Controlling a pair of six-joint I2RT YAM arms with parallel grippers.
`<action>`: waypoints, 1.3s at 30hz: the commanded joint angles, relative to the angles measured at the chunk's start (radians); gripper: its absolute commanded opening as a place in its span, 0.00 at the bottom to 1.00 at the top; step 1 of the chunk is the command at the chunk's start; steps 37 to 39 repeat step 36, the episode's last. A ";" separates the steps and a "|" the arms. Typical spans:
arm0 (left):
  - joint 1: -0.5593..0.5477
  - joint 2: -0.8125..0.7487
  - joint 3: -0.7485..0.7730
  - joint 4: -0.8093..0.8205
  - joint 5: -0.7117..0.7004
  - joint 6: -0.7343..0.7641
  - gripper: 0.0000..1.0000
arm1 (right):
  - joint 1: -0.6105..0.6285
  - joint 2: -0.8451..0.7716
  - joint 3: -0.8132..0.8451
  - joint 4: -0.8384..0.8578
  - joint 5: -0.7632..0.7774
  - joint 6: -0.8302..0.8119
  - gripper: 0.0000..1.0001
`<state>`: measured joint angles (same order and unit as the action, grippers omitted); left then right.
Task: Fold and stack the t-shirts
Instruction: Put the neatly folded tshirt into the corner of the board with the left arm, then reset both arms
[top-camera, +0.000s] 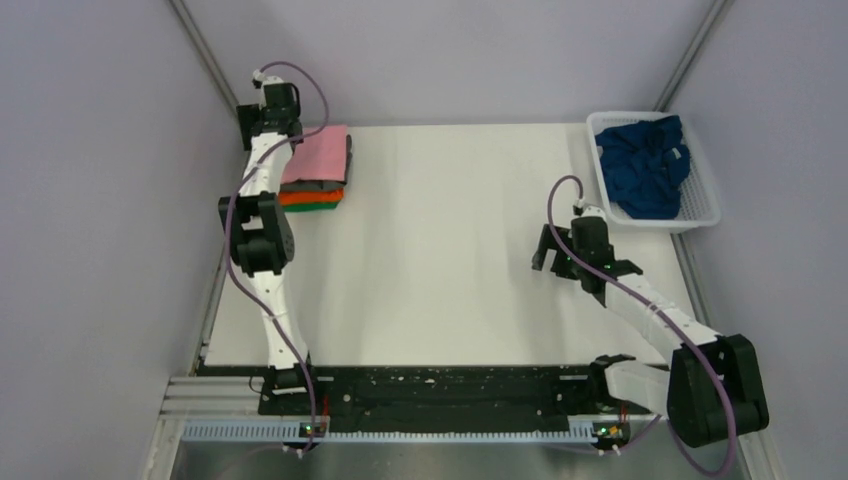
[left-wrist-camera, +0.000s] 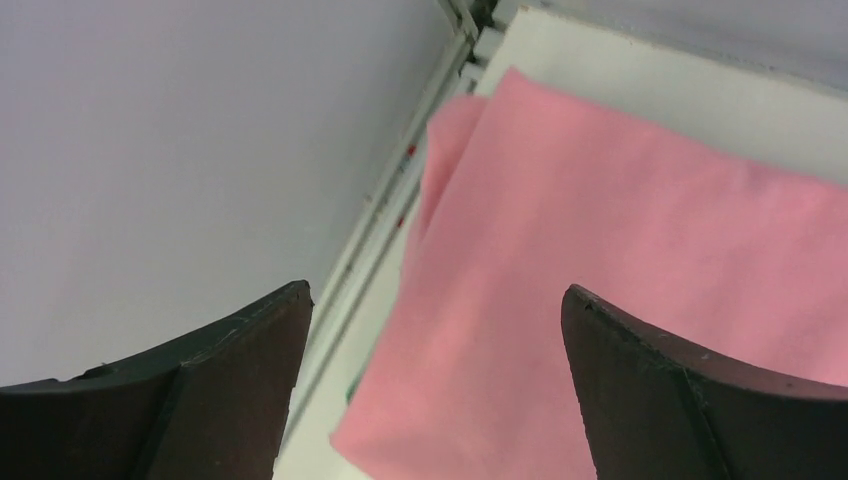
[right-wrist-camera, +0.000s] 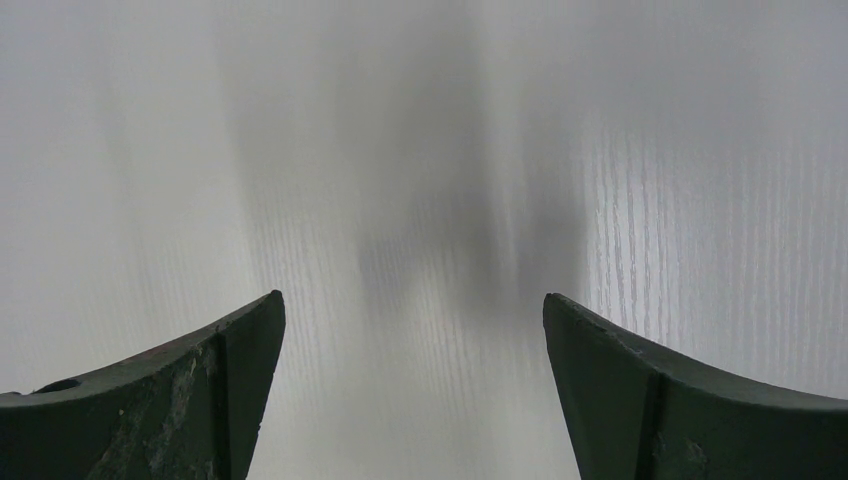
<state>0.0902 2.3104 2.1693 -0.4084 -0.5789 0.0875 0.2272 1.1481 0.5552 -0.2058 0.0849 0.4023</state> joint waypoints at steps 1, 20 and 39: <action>-0.032 -0.230 -0.183 0.036 0.034 -0.256 0.99 | -0.003 -0.085 0.035 0.001 0.023 0.006 0.99; -0.556 -1.170 -1.277 0.248 0.121 -0.644 0.99 | -0.003 -0.309 -0.063 0.053 0.008 0.049 0.99; -0.662 -1.308 -1.494 0.182 0.062 -0.669 0.99 | -0.003 -0.326 -0.089 0.067 0.095 0.074 0.99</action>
